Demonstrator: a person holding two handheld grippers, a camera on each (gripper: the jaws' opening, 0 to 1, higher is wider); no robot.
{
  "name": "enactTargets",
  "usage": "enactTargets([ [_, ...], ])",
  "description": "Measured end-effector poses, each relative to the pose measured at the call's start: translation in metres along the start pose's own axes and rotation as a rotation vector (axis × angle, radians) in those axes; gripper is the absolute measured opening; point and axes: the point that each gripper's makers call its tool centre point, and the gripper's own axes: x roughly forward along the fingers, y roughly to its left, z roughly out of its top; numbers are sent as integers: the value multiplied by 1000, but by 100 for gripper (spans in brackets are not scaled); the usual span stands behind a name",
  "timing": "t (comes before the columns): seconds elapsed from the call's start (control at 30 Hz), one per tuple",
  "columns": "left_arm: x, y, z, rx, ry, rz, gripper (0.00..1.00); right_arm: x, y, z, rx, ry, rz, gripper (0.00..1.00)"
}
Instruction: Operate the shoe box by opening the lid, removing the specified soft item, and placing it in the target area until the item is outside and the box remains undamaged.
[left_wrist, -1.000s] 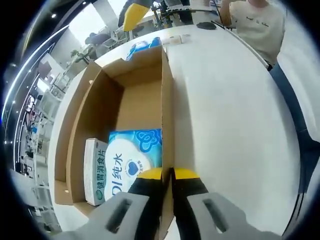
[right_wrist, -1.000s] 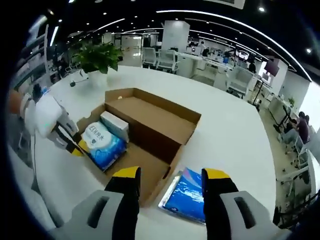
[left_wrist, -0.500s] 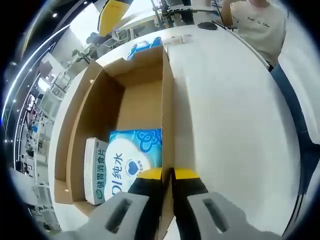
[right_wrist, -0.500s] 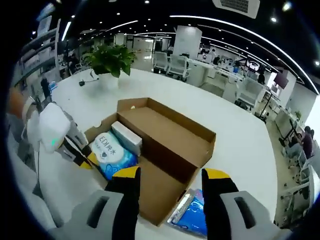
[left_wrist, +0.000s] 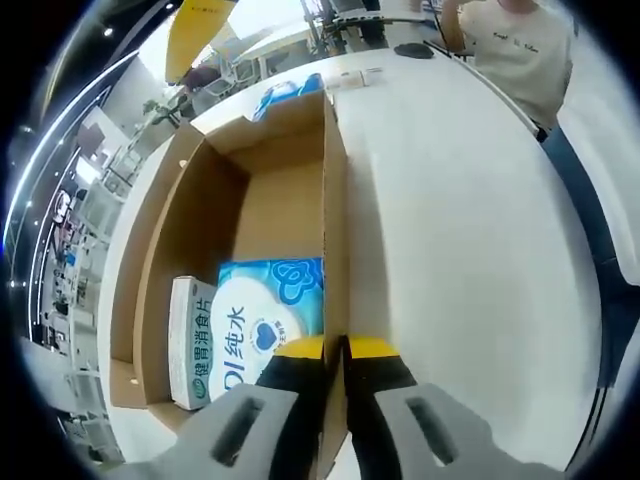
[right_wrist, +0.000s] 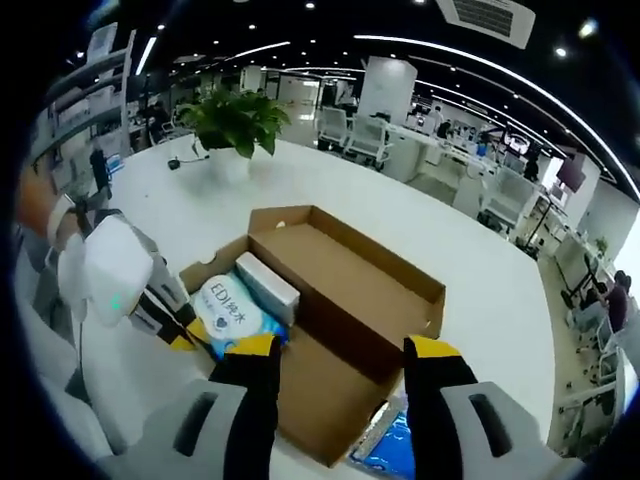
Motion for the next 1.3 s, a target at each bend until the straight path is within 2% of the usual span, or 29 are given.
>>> enactTargets([
  [0.2,0,0,0,-1,-1,-1,5,13,13,8,-20,-2,27,49],
  [0.5,0,0,0,-3,-4,-2,5,32,21,12,-62,5,60,49],
  [1.03,0,0,0,-6,-7,3,5,50,32,17,-108,17,94,49],
  [1.3,-1,0,0,-6,-9,1,5,58,35,14,-117,30,107,48],
])
